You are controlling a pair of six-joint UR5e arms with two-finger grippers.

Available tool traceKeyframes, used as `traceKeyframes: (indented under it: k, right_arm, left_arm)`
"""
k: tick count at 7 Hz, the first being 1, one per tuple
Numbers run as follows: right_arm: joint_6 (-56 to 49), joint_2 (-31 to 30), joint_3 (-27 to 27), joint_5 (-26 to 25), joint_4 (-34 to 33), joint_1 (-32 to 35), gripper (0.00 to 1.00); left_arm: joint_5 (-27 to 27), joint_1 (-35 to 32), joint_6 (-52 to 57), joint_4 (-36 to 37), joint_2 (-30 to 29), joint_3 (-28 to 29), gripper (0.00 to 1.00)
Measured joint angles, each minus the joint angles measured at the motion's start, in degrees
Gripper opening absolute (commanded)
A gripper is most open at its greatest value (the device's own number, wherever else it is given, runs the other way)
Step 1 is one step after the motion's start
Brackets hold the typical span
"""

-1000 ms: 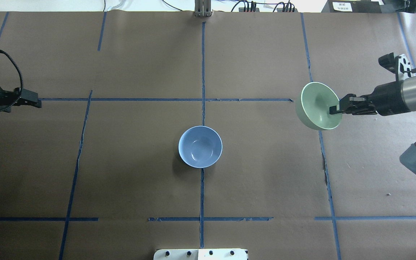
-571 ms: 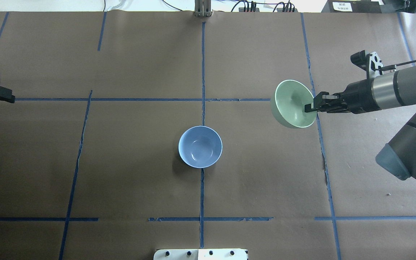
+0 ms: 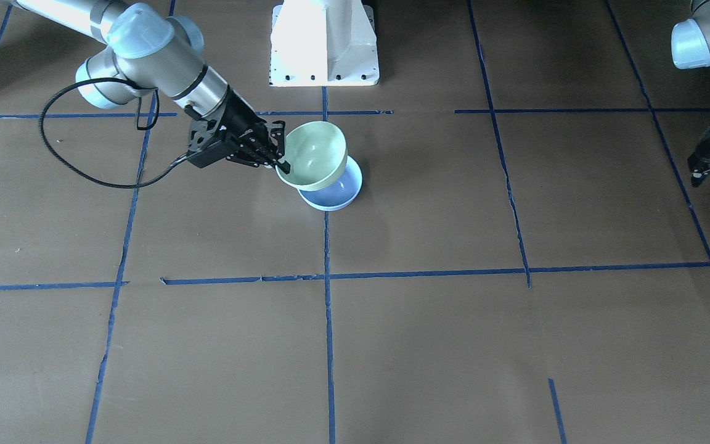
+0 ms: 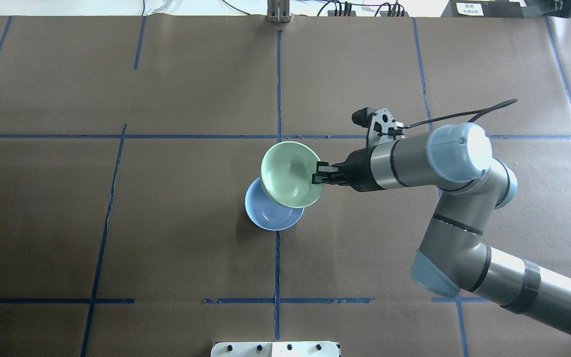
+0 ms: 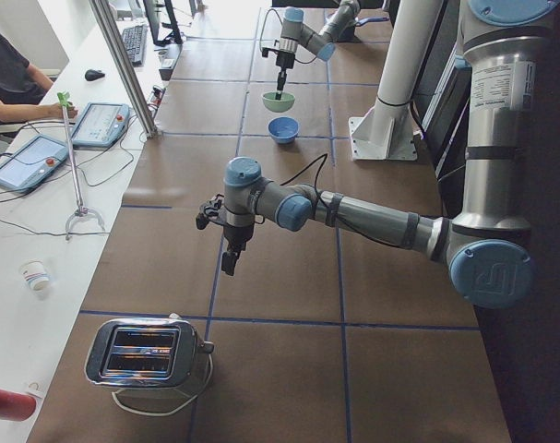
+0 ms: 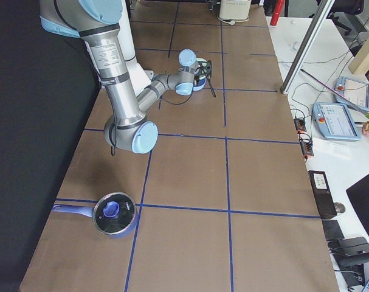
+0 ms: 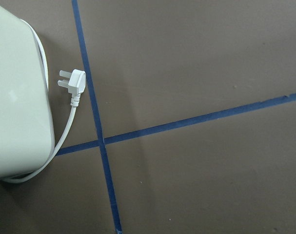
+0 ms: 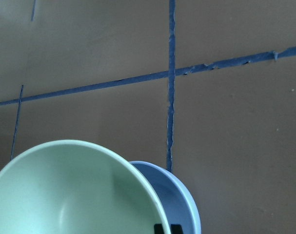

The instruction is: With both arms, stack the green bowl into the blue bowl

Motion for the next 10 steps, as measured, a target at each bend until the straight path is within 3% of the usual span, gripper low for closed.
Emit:
traceKeyframes:
  k: [6,7,8,10]
  right_arm:
    - [0.08,1.13,-0.43,-2.83,-2.5,-2.86,0.06]
    - [0.08,1.16,-0.48,-3.26,-2.88,-2.7,0.19]
    - [0.1,1.33,-0.51,-3.59,-3.81,-2.66,0.98]
    - [2.5,1.93,-0.45,-3.96,-5.11,-2.58,1.0]
  left_arm:
    - [-0.01,-0.06,0.28,-0.14,-0.11,0.55,1.0]
    - [-0.01,-0.06,0.28,-0.17,-0.12,0.58,1.0]
    - [-0.01,-0.06,0.28,-0.2,-0.14,0.65,1.0]
    - [-0.01,-0.06,0.28,-0.4,-0.06,0.71,1.0]
